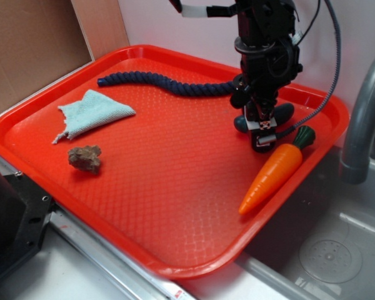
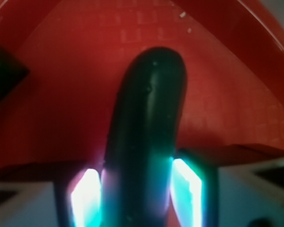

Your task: Grab the plastic pickle.

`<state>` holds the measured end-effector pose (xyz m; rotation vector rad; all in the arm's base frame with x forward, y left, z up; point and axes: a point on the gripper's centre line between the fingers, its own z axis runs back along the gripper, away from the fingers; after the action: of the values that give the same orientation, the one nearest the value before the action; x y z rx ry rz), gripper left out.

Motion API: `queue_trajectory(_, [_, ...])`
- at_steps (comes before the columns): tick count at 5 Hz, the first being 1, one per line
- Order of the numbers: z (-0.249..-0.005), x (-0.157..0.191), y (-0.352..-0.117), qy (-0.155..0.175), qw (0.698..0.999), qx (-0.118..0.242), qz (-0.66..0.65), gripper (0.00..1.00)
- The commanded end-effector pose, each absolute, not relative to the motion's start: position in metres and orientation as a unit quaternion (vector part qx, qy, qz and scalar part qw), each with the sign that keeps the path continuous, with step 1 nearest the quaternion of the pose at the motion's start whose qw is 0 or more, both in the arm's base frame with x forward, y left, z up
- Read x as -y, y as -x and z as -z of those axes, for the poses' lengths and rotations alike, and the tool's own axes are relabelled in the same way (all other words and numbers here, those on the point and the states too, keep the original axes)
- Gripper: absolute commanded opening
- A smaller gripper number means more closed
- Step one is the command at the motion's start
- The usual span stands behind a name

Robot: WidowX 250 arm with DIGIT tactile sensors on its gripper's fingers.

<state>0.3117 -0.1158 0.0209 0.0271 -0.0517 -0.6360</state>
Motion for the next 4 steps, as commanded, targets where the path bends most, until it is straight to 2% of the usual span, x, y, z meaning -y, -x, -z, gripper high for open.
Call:
queue_trajectory(1, [-0.050, 0.108, -0.310, -0.050, 0.971, 0.035, 0.229, 0.00])
queue_trajectory(2, [-0.090, 0.095, -0.285, -0.046, 0.991, 0.034, 0.118, 0.00])
queue_trajectory(3, [-0.129, 0.085, -0.258, -0.042, 0.998, 0.028, 0.037, 0.00])
queue_trajectory(4, [-0.158, 0.067, -0.227, -0.009, 0.999, 0.016, -0.030, 0.00])
